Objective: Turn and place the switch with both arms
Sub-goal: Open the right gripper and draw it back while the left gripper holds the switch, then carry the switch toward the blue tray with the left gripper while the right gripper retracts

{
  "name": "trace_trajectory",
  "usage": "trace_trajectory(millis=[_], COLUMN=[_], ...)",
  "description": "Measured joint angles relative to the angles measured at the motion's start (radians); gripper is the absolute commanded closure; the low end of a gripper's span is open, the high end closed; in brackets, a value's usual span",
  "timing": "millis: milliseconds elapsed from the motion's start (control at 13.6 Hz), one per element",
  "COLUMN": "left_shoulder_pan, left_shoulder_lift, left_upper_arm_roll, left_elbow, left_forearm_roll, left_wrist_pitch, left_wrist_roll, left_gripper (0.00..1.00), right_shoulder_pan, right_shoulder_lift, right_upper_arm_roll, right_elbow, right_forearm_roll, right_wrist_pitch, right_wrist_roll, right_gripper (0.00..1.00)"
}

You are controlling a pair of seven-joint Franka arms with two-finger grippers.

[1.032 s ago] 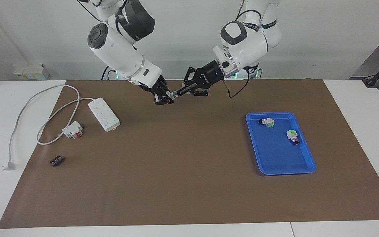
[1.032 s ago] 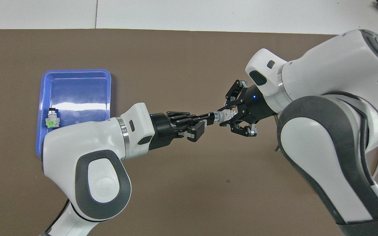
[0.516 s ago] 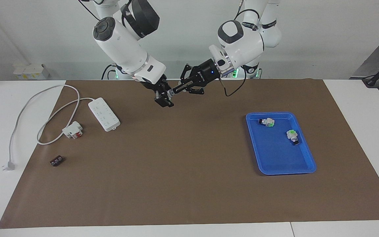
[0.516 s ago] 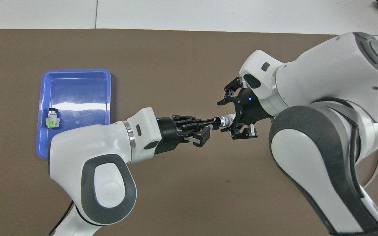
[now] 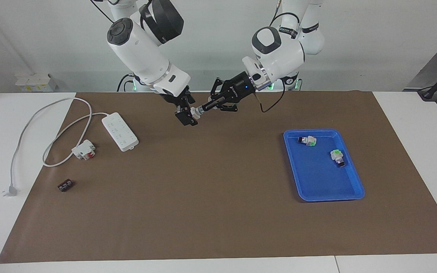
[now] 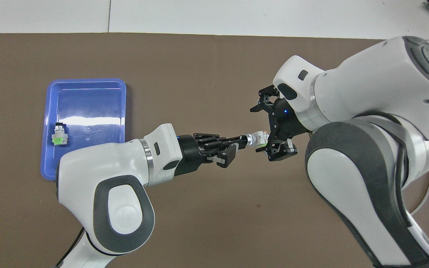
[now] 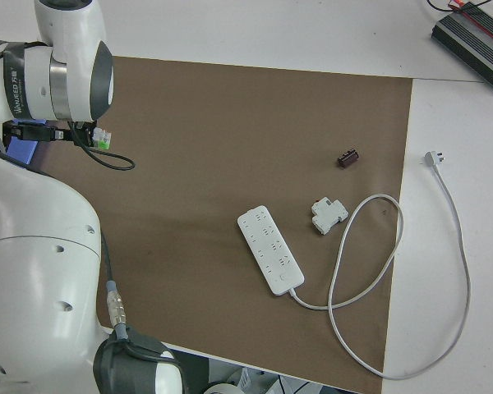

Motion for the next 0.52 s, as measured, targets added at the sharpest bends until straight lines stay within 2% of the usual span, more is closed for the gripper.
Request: trace_trajectory(millis=[147, 368, 516], left_shoulder_pan=[0.032, 0.073, 0.095], left_shoulder_lift=[0.0, 0.0, 0.001], left_upper_arm_roll=[0.004, 0.008, 0.01], left_elbow=[-0.001, 0.02, 0.032], left_forearm_roll=[0.022, 0.195, 0.265], left_wrist_pitch=[0.004, 0.003, 0.002], left_wrist_roll=[-0.04, -0.218, -0.306], left_gripper=[1.0, 1.0, 1.0], right_shoulder_pan=[-0.008, -0.043, -0.076], right_shoulder_lift=[0.0, 0.0, 0.0], right_upper_arm_roll=[-0.004, -0.007, -0.008], right_elbow=[0.0, 0.0, 0.0], right_forearm_roll=[-0.004, -0.038, -0.05], right_wrist_pitch=[0.0, 0.0, 0.0], right_wrist_roll=[0.05, 0.189, 0.293], right_gripper=[0.0, 0.0, 0.0])
